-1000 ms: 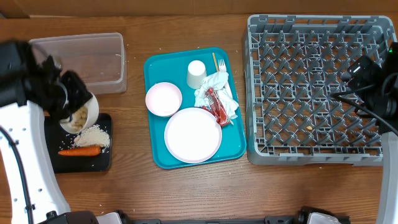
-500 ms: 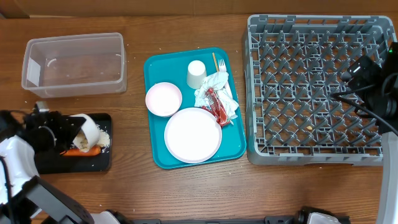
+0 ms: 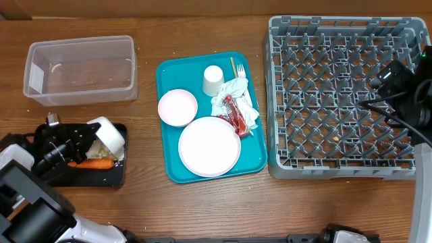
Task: Sort waste into correct bins and load items into the dishwasher rack
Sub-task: 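Tip the white bowl over the black tray to pour out peanuts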
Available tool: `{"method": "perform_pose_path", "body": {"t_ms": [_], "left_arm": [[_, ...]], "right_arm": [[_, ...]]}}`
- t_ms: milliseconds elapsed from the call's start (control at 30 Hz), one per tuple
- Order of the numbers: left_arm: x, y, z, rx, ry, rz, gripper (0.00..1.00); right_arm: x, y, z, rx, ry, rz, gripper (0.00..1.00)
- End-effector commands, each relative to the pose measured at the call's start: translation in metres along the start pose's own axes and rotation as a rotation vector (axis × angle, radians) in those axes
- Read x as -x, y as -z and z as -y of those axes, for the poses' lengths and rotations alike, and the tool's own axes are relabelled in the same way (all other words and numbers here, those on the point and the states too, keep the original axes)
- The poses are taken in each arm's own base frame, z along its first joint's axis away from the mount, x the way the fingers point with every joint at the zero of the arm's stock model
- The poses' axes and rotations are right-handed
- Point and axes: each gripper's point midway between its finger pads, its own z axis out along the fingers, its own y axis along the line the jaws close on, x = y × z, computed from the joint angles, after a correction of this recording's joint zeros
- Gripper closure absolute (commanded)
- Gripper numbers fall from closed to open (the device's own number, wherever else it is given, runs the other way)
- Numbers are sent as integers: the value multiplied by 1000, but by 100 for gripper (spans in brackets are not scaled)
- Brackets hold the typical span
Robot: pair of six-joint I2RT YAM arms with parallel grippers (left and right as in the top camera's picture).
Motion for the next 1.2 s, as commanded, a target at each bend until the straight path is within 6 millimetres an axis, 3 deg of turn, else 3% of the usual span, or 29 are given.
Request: {"method": "perform_pose_path", "body": {"t_ms": [0, 433, 600, 800, 867, 1000, 1167], "left_arm": [[-1, -1, 5, -51, -23, -7, 96], [-13, 7, 24, -60, -77, 1, 96], [-11, 22, 33, -37, -102, 49, 96], [-3, 52, 24, 33, -86, 150, 96], [0, 60, 27, 1, -98, 174, 96], [-2, 69, 57, -172, -233, 206, 96], [-9, 68, 60, -191, -199, 194, 96]], "right_arm": [[4, 4, -1, 10, -7, 16, 0], [4, 4, -1, 10, -7, 15, 0], [3, 2, -1, 8, -6, 12, 0], [2, 0, -1, 4, -5, 6, 0], [3, 0, -1, 4, -5, 6, 0], [2, -1, -1, 3, -3, 2, 0], [2, -2, -1, 1, -3, 0, 0]]}}
